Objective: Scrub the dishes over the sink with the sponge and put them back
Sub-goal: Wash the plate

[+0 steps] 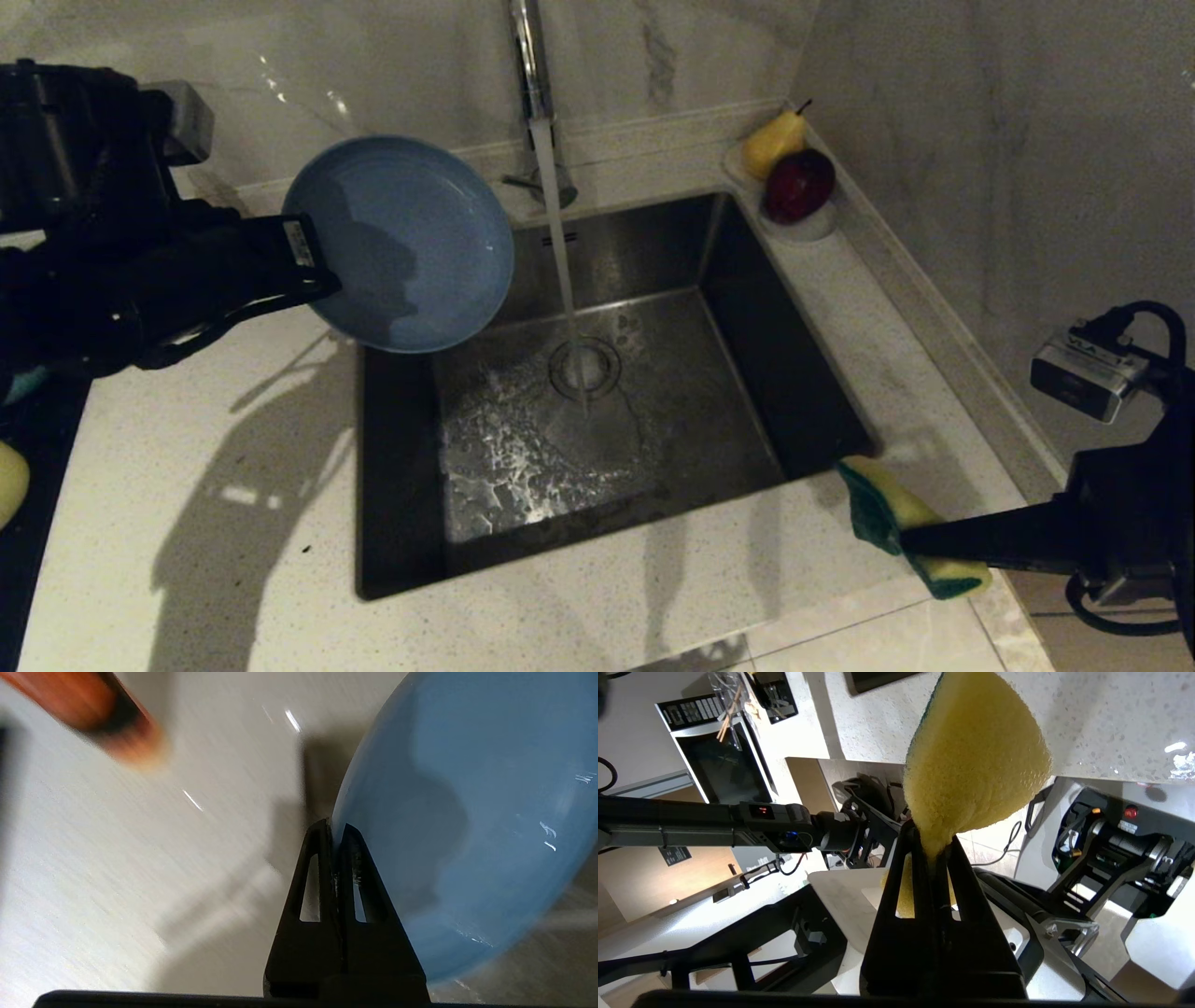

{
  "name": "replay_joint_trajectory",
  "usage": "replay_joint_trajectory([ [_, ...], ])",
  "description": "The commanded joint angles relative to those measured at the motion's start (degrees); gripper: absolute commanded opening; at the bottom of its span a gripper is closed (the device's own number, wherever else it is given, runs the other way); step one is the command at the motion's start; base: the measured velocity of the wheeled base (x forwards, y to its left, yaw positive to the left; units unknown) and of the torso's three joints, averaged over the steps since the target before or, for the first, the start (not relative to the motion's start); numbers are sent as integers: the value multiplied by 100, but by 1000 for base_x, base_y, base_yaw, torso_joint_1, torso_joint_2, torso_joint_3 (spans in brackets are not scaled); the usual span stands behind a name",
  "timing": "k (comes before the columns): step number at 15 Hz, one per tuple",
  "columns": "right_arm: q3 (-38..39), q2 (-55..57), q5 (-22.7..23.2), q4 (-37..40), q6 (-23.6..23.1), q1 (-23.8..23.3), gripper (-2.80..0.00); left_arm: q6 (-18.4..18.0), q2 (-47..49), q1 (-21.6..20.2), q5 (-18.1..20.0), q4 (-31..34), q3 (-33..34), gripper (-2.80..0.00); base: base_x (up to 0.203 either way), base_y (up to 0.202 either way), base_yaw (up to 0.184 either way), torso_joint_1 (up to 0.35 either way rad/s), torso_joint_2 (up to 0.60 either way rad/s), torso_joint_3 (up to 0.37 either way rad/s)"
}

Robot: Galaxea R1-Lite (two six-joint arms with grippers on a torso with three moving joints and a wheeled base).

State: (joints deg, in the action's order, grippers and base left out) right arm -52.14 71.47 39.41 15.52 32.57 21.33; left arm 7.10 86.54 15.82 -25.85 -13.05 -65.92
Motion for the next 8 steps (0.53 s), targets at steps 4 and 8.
replay_joint_trajectory([
  [4,-357,-289,34,77,61,11,-280,1911,-371,-15,2224,4185,-1470,-280,0,0,0,0,0,0],
  [8,-838,-380,40,144,84,269,-280,1501,-922,19,2422,4310,-737,-280,0,0,0,0,0,0],
])
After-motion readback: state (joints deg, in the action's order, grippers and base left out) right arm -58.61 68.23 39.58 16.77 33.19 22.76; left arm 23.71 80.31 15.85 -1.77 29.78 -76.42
